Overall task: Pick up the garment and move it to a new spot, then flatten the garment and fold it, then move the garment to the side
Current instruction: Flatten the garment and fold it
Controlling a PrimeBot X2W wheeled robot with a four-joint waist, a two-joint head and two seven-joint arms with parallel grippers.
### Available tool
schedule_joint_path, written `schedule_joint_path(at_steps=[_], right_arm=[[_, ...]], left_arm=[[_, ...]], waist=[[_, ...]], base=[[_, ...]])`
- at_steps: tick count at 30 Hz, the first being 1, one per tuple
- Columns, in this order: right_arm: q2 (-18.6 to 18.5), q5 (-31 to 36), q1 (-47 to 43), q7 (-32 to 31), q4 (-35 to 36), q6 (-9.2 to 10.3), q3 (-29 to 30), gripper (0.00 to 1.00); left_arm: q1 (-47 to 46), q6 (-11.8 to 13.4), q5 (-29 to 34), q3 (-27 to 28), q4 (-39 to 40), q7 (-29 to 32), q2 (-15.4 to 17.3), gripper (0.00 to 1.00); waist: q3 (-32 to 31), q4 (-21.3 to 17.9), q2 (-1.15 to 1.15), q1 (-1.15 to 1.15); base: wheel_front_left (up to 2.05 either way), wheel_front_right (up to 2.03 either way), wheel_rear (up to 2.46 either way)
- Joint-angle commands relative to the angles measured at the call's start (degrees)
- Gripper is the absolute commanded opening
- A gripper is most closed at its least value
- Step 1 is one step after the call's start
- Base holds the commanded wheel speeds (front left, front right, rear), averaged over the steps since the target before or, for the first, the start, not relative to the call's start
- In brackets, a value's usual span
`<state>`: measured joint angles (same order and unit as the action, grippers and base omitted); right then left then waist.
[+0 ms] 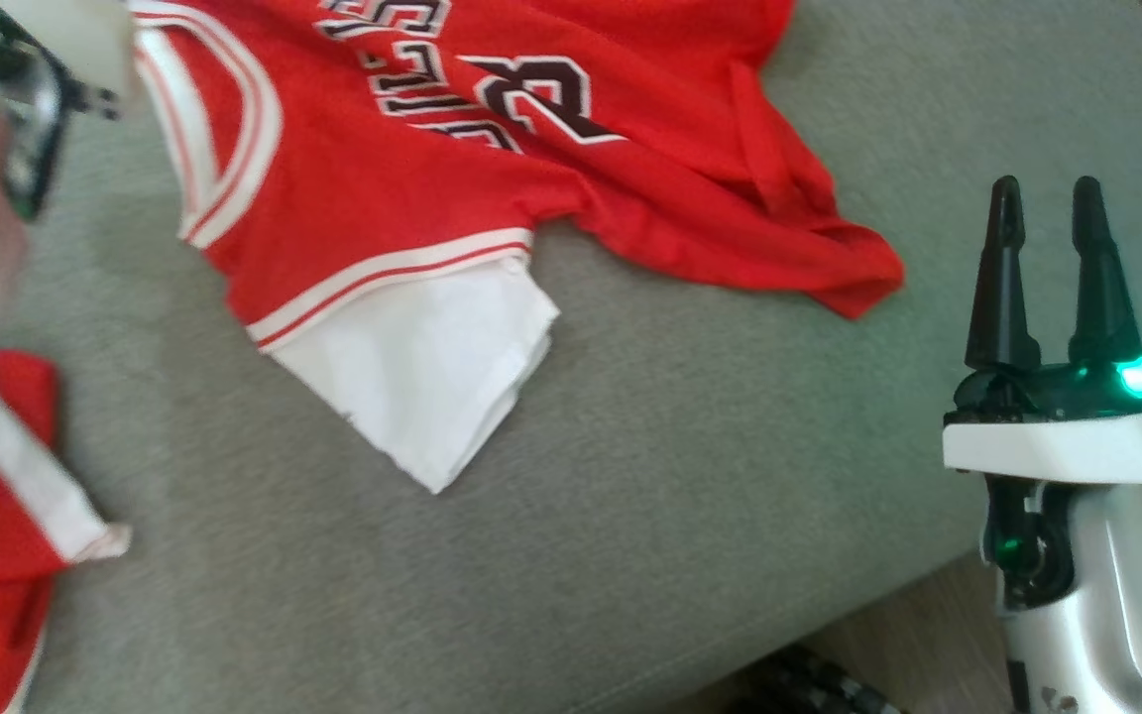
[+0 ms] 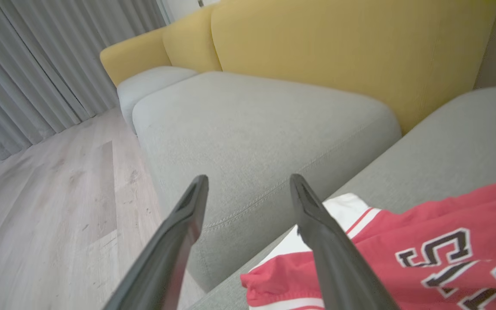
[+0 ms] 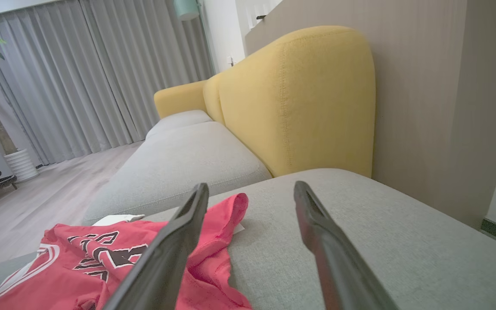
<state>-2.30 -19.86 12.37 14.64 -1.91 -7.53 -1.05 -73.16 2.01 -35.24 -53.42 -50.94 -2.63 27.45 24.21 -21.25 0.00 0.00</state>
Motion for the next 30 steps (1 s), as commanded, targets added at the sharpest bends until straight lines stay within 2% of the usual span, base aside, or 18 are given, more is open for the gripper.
schedule_joint_path(at_steps=[1, 6, 12, 17, 22, 27, 30], right_arm=[[-0.58, 1.03, 0.84, 0.36, 1.66, 0.04, -0.34, 1.0], [-0.58, 2.83, 0.28, 0.36, 1.16, 0.04, 0.44, 1.0], [-0.58, 6.05, -1.22, 0.33, -0.64, 0.04, 1.88, 1.0], [-0.58, 8.3, -2.72, -0.59, -3.4, 0.04, 2.14, 1.0], [-0.58, 9.31, -4.53, -1.19, -5.31, 0.04, 2.83, 1.0], [-0.58, 10.91, -5.4, -2.14, -4.85, 0.04, 3.33, 1.0], [-0.58, 12.69, -4.37, -3.99, -2.65, 0.04, 4.36, 1.0]], left_arm=[[0.16, 1.45, -1.14, 3.07, 2.49, -3.23, 0.65, 1.0], [5.63, 4.24, -3.2, 5.16, 7.38, -9.29, -0.84, 1.0], [18.72, 10.19, -5.23, 8.41, 19.53, -12.13, -1.89, 1.0], [32.17, 15.14, -2.87, 11.34, 32.46, -12.34, -2.58, 1.0], [45.85, 18.58, 0.77, 16.14, 40.88, -12.35, -5.38, 1.0], [53.62, 17.58, 4.88, 20.23, 43.27, -12.36, -9.03, 1.0], [55.07, 15.04, 7.53, 22.71, 43.3, -12.36, -11.05, 1.0]], waist=[[-2.73, 3.27, 0.0, 0.0], [-5.57, 7.23, 0.0, 0.0], [-9.73, 13.34, 0.0, 0.0], [-12.38, 17.4, 0.0, 0.0], [-13.99, 20.0, 0.0, 0.0], [-13.79, 21.22, 0.0, 0.0], [-13.02, 22.01, 0.0, 0.0]], base=[[0.0, 0.0, 0.0], [0.0, 0.0, 0.0], [0.0, 0.0, 0.0], [0.0, 0.0, 0.0], [0.0, 0.0, 0.0], [0.0, 0.0, 0.0], [0.0, 0.0, 0.0]])
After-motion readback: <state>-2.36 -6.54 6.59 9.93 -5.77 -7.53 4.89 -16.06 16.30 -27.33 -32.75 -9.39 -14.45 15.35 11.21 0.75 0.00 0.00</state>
